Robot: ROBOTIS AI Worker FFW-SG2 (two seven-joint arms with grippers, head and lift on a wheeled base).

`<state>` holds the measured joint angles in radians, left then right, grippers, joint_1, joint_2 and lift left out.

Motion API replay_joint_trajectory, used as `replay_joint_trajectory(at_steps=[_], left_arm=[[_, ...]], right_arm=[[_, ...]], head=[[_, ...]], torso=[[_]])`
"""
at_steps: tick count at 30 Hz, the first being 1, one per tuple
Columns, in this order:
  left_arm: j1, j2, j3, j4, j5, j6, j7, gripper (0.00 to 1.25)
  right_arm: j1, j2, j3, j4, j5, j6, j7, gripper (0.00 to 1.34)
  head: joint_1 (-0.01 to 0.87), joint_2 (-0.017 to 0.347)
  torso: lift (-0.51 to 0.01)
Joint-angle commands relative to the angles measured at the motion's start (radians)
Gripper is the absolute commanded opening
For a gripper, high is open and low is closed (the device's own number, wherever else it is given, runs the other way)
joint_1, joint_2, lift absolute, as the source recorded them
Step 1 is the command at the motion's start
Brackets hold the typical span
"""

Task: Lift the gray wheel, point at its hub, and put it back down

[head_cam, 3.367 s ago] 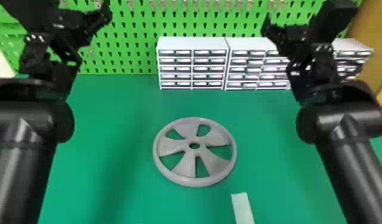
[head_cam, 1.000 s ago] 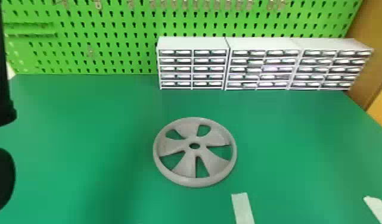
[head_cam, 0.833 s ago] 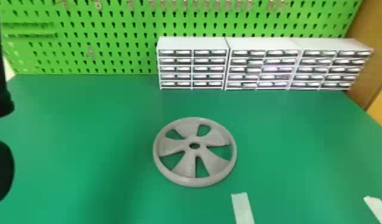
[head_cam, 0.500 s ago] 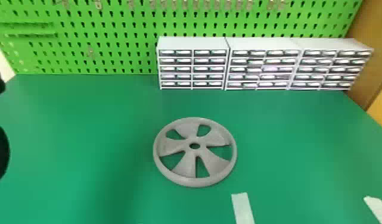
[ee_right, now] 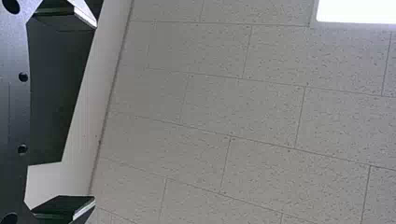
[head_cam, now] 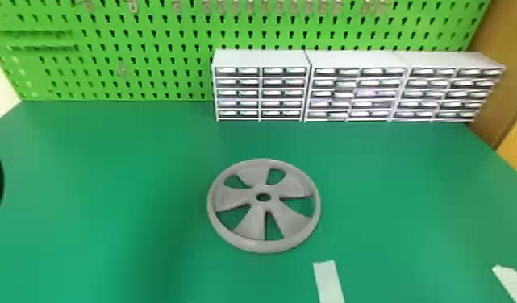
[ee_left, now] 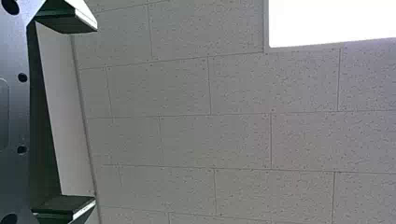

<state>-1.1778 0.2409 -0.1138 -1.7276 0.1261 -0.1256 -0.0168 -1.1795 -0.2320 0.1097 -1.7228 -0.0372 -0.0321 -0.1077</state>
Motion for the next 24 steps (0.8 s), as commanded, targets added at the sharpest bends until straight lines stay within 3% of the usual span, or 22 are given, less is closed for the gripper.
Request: replay_joint_trajectory(at_steps=[1, 24], left_arm=[[-0.005, 0.0, -0.006, 0.0, -0.002, -0.011, 0.0, 1.25], [-0.008, 0.0, -0.032, -0.003, -0.002, -0.036, 0.003, 1.25]], right_arm=[[-0.003, -0.004, 0.001, -0.009, 0.003, 0.004, -0.007, 1.34], [0.001, -0.013, 0.01, -0.032, 0.005, 0.006, -0.03, 1.34]], head=[[0.692, 0.048], [0.692, 0.048]], torso=[[-0.088], [-0.088]])
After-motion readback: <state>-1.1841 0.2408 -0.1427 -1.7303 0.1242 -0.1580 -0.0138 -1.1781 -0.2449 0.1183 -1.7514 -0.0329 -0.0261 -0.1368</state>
